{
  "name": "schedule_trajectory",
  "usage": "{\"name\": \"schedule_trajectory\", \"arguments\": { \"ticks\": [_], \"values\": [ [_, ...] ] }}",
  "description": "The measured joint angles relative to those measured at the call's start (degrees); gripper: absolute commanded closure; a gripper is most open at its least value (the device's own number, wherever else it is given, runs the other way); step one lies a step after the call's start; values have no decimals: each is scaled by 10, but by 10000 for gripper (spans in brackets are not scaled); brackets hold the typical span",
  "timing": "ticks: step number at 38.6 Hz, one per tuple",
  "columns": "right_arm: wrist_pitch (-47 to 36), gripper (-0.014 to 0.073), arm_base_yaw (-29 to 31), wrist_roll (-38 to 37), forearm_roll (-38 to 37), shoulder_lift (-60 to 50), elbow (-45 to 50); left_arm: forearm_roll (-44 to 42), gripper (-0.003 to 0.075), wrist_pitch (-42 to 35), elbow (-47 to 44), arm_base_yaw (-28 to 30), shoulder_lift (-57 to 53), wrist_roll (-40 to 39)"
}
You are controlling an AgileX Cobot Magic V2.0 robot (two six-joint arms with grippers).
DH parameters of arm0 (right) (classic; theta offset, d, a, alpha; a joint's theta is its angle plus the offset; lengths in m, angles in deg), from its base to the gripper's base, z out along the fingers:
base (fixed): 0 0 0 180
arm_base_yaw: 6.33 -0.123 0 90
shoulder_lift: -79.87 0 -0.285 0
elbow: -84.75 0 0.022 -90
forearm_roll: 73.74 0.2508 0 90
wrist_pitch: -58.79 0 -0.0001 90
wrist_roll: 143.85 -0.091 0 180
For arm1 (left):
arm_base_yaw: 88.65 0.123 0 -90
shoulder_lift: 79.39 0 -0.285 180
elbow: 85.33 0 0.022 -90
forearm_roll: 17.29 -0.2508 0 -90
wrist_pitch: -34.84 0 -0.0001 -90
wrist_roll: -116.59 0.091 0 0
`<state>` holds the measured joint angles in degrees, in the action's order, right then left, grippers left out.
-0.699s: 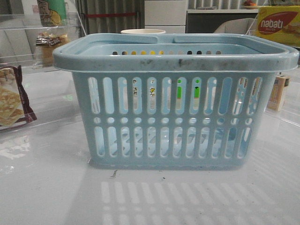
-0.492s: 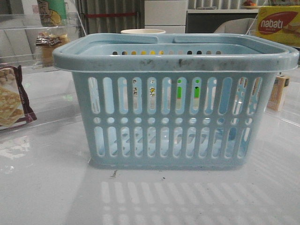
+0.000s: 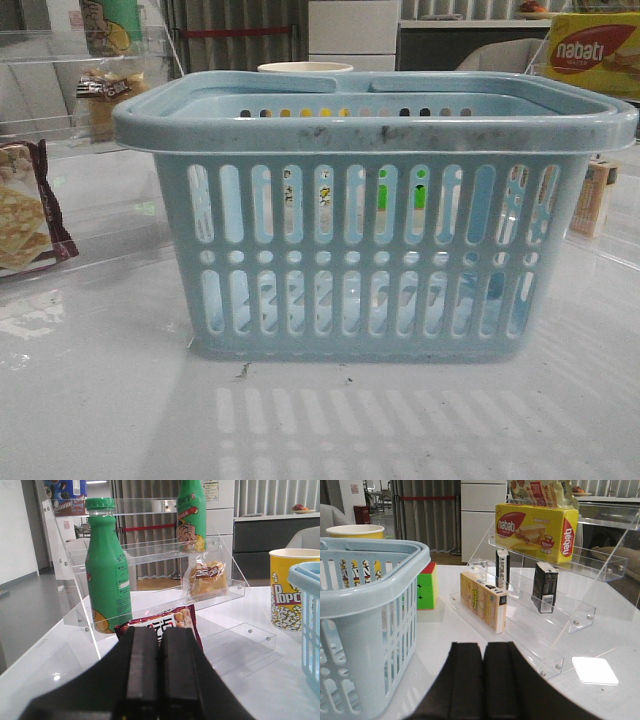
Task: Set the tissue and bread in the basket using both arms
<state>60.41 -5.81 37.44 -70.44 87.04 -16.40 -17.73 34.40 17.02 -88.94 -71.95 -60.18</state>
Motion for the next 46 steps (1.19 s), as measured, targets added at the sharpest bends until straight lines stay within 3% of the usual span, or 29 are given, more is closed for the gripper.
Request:
{"name": "schedule_trajectory", "arguments": {
  "ticks": [12,19,25,32,38,46],
  "values": [
    [-16,525,-1,0,0,0,-5,0,629,-19,11,0,0,0],
    [48,525,-3,0,0,0,-112,0,629,22,117,0,0,0],
    [135,525,-3,0,0,34,-253,0,629,104,273,0,55,0],
    [304,525,-3,0,0,175,-408,4,629,300,444,0,198,0],
    [389,525,-3,0,0,281,-430,4,629,375,458,0,277,0],
    [424,525,-3,0,0,383,-430,16,629,385,427,0,338,0]
  ]
}}
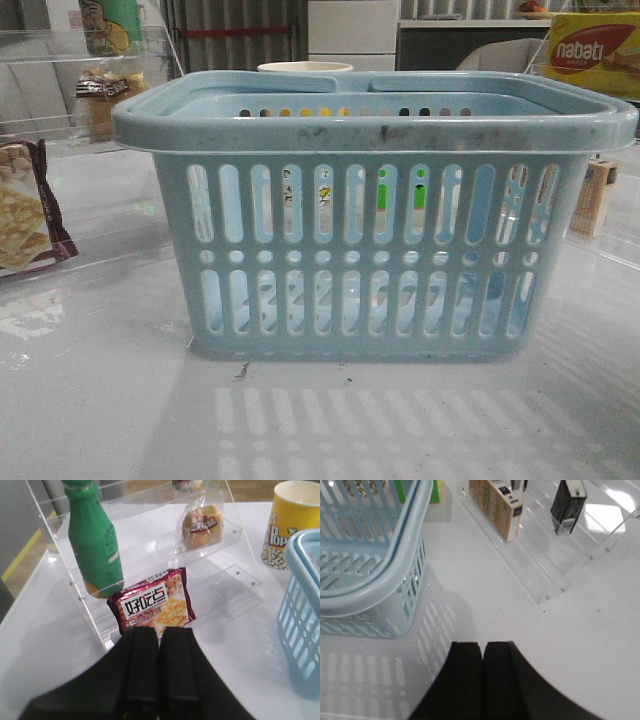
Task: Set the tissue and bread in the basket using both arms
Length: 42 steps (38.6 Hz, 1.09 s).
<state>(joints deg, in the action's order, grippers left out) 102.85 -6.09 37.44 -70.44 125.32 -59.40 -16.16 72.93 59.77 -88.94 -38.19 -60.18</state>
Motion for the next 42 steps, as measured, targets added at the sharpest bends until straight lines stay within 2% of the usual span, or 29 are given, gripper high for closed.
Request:
{"name": "schedule_trajectory", "arguments": {
  "ticks": [2,3,5,9,12,15,20,26,33,42],
  "values": [
    [1,508,0,0,-1,23,0,2,592,0,-1,-2,14,0],
    [1,474,0,0,-3,34,0,2,549,0,-1,-8,20,0],
    [1,388,0,0,-5,49,0,2,461,0,-1,-24,30,0],
    [1,152,0,0,-6,72,0,3,267,0,-1,-65,43,11],
    [-1,26,0,0,-7,87,0,3,186,0,-1,-96,50,15],
    [-4,-10,0,0,-8,102,0,3,180,0,-1,-121,55,16],
    [-20,-9,1,0,-17,133,0,3,196,0,-1,-142,59,16],
    [-55,-9,41,-9,-21,178,-18,3,216,0,-1,-145,60,16],
    [-75,-9,92,-13,-25,262,-88,3,216,0,-1,-145,60,17],
    [-80,8,99,-13,-26,388,-207,3,216,0,-3,-145,60,17]
  ]
}}
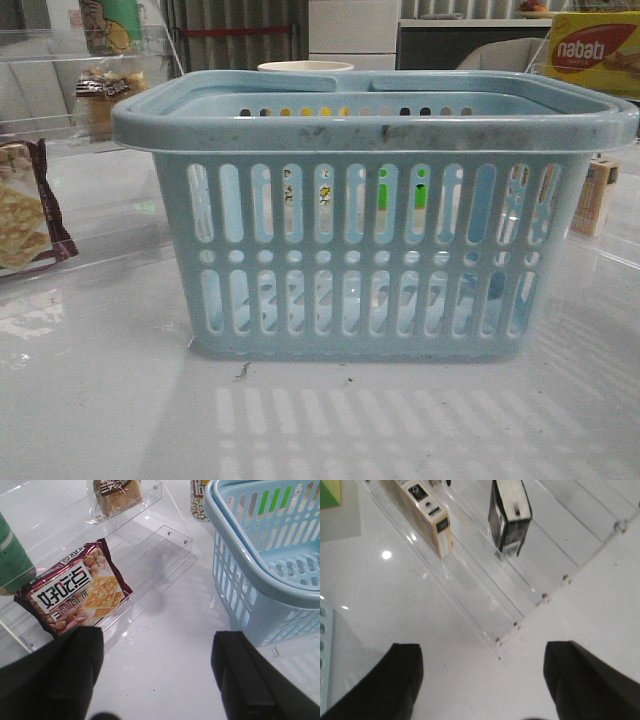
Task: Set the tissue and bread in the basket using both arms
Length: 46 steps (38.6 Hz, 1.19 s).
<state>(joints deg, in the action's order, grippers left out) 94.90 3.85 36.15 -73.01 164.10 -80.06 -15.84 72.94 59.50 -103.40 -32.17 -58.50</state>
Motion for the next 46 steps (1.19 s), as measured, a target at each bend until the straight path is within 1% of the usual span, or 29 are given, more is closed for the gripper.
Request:
{"name": "schedule_trajectory", "arguments": {
  "ticks": [6,10,18,27,30,33,36,40,46],
  "values": [
    [1,103,0,0,-14,81,-82,0,216,0,0,0,0,0],
    [12,141,0,0,-40,132,-130,0,216,0,0,0,0,0],
    [26,149,0,4,-75,216,-193,0,216,0,0,0,0,0],
    [21,160,0,4,-105,267,-216,0,216,0,0,0,0,0],
    [18,237,0,4,-117,277,-216,0,216,0,0,0,0,0],
    [16,344,0,4,-127,280,-216,0,216,0,0,0,0,0],
    [12,415,0,4,-130,282,-216,0,216,0,0,0,0,1],
    [11,455,0,4,-130,282,-216,0,216,0,0,0,0,1],
    [16,454,-2,5,-130,270,-217,0,216,0,0,0,0,1]
  ]
}}
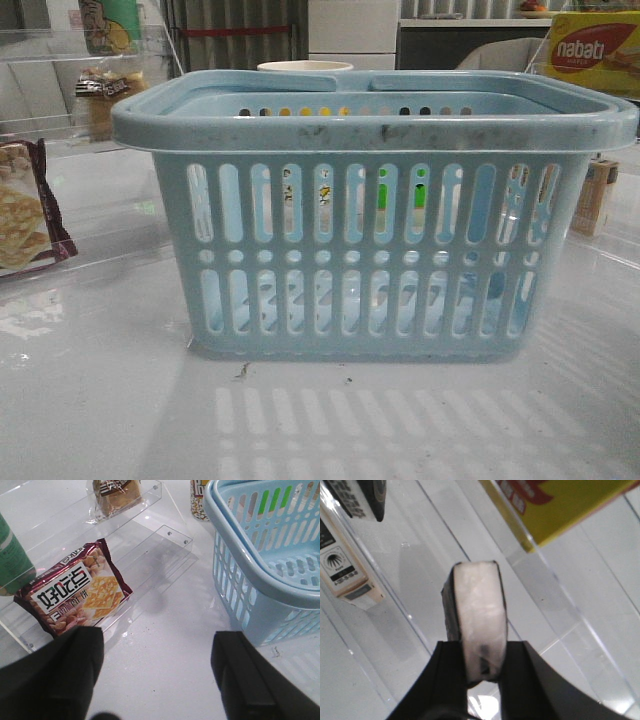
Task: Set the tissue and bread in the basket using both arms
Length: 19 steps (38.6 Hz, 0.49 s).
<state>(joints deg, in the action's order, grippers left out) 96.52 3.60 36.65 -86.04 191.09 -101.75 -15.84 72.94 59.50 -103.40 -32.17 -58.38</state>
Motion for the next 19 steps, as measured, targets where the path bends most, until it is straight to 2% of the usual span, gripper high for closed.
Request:
{"name": "schedule_trajectory", "arguments": {
  "ticks": [6,11,19],
  "values": [
    [12,454,-20,0,0,-52,0,0,216,0,0,0,0,0],
    [17,454,-59,0,4,-111,-1,0,216,0,0,0,0,0],
    [30,454,-164,0,61,-200,7,0,216,0,0,0,0,0]
  ]
}}
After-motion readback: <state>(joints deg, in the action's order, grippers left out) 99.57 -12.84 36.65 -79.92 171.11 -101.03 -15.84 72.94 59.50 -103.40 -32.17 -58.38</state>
